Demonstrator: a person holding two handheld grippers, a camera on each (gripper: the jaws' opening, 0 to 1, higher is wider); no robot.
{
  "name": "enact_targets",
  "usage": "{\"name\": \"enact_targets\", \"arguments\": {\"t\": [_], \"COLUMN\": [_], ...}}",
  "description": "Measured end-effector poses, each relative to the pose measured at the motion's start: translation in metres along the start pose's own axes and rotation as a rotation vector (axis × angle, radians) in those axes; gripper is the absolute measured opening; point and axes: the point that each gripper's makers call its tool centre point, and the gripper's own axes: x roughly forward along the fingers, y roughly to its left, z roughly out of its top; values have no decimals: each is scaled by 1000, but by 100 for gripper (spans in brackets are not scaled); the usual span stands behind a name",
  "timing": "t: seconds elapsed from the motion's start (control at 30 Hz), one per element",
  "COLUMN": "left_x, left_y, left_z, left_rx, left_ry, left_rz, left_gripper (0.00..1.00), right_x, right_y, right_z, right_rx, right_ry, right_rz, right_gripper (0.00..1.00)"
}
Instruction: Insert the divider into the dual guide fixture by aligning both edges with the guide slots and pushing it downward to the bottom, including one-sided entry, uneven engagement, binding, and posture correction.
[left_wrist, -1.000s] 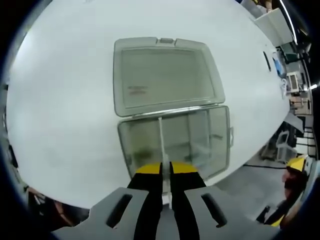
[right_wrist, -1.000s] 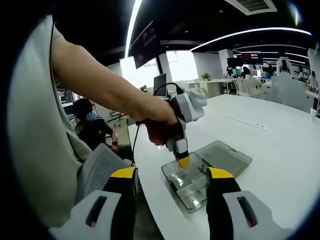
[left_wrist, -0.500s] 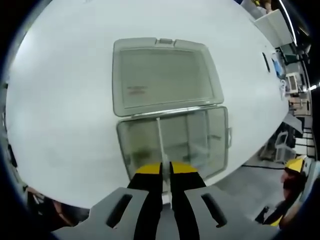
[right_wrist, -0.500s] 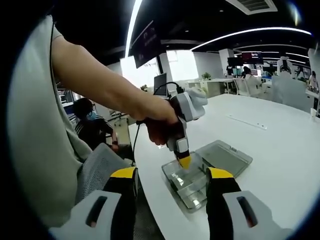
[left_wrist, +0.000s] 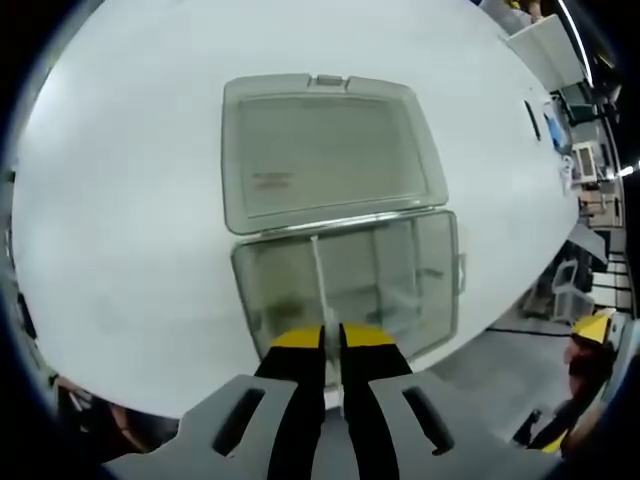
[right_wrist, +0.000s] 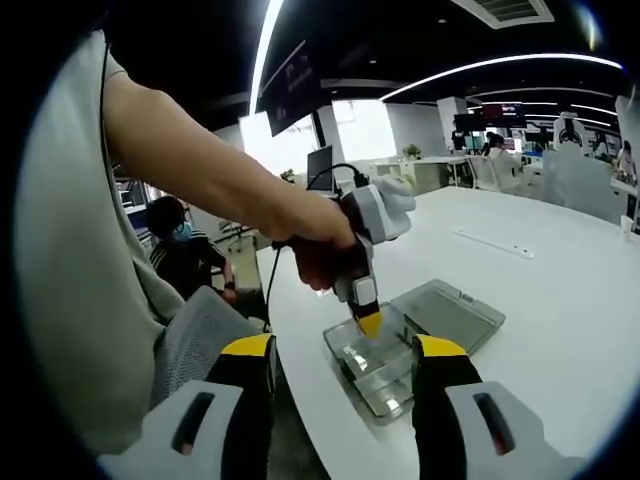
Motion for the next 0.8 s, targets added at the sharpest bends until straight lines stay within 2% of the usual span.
{"name": "enact_targets", "arguments": {"t": [0.8], "left_x": [1], "left_y": [0], "left_z": [-1], "left_rx": [-3], "left_ry": [-4], "left_rz": [-1], "left_gripper": [1], "right_x": [-2], "right_y": [0], "right_z": [-2], "right_rx": [6], "right_ry": [1], "right_rz": [-3], "right_gripper": [51]}}
